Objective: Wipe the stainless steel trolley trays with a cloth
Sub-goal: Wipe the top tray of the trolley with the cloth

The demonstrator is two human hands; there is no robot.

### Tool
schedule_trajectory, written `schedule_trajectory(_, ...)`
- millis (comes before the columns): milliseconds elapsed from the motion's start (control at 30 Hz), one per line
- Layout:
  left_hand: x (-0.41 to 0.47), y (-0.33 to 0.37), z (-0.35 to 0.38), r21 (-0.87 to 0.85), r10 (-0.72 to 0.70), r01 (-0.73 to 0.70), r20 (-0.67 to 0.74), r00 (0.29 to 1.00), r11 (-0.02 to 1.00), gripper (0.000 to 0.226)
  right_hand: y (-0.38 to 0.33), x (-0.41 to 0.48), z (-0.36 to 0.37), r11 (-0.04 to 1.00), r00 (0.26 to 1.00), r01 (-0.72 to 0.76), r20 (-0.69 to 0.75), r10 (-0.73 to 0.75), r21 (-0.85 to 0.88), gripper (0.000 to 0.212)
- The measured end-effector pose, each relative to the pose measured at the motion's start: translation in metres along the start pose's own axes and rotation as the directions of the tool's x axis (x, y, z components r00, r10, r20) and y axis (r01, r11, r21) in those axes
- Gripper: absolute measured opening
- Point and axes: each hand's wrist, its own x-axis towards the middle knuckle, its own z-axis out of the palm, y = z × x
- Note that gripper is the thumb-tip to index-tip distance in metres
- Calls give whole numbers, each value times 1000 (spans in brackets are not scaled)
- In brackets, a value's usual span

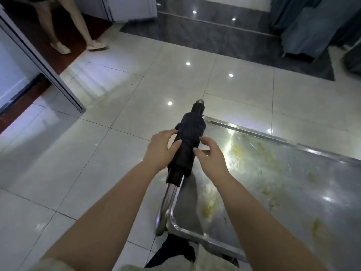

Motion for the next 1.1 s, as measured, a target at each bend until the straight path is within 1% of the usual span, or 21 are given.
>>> schedule_trajectory(33, 4, -1, 4, -152, -68, 76, 56, 996, 985, 37, -1, 6, 2, 993, 997, -78, -11, 79, 94, 37)
schedule_trajectory(67, 8, 0, 6, -303, -148, 185, 141, 979, 935, 35, -5, 9, 4, 965, 985, -172, 1, 175, 198, 35)
schedule_trajectory(100, 10, 0, 11, -415, -221, 299, 225, 949, 859, 33, -6, 11, 6, 909, 963, -264, 35, 267, 323, 33)
schedule_trajectory(133, 11, 4, 11, -526, -294, 423, 313, 903, 738, 32, -8, 12, 8, 823, 934, -343, 73, 350, 452, 32)
schedule_trajectory(167, 13, 2, 13, -548, -333, 486, 359, 872, 681, 34, -7, 14, 10, 754, 909, -399, 118, 400, 521, 31)
schedule_trajectory(200, 14, 3, 13, -579, -371, 551, 410, 834, 601, 36, -7, 13, 12, 691, 891, -432, 156, 427, 580, 31)
schedule_trajectory(267, 19, 0, 12, -626, -366, 545, 403, 839, 558, 38, -6, 13, 15, 601, 873, -456, 200, 444, 657, 30)
schedule_trajectory(333, 25, -3, 8, -645, -320, 469, 343, 883, 603, 45, -7, 12, 13, 531, 863, -458, 214, 458, 712, 30)
schedule_trajectory(400, 35, -2, 0, -582, -260, 361, 252, 932, 729, 63, -10, 13, 9, 528, 876, -425, 188, 443, 735, 31)
schedule_trajectory(467, 47, 3, -12, -447, -176, 235, 170, 970, 863, 74, -16, 14, 4, 645, 913, -357, 109, 392, 676, 34)
schedule_trajectory(533, 57, 16, -25, -328, 11, 40, 153, 988, 944, 76, -27, 16, 1, 786, 954, -275, 55, 295, 554, 35)
schedule_trajectory(600, 64, 36, -37, -253, 211, -159, 195, 958, 954, 78, -41, 18, 0, 889, 980, -194, 47, 192, 416, 33)
schedule_trajectory(633, 68, 46, -42, -224, 280, -230, 225, 933, 947, 79, -48, 19, 0, 930, 987, -159, 48, 152, 332, 32)
schedule_trajectory(700, 78, 64, -55, -88, 339, -328, 301, 891, 941, 84, -61, 23, -2, 977, 993, -111, 50, 104, 182, 29)
schedule_trajectory(767, 89, 77, -67, 100, 335, -400, 389, 859, 911, 85, -75, 27, -8, 993, 997, -77, 33, 74, 92, 29)
schedule_trajectory(800, 93, 83, -74, 161, 339, -437, 421, 841, 885, 79, -81, 28, -13, 997, 999, -46, 23, 44, 67, 28)
schedule_trajectory(867, 100, 98, -86, 260, 363, -503, 440, 822, 825, 53, -96, 30, -30, 999, 999, 39, 2, -39, -13, 27)
schedule_trajectory(933, 106, 114, -96, 344, 432, -564, 390, 813, 750, 33, -111, 31, -52, 985, 992, 115, -34, -121, -128, 25)
schedule_trajectory(967, 108, 124, -100, 350, 470, -581, 354, 808, 735, 30, -118, 31, -65, 970, 985, 149, -56, -162, -193, 25)
schedule_trajectory(1000, 109, 134, -102, 319, 500, -588, 318, 805, 744, 29, -123, 31, -78, 947, 976, 178, -76, -205, -267, 25)
schedule_trajectory(1100, 108, 171, -97, 89, 521, -556, 257, 814, 826, 22, -131, 24, -122, 847, 933, 234, -135, -334, -478, 23)
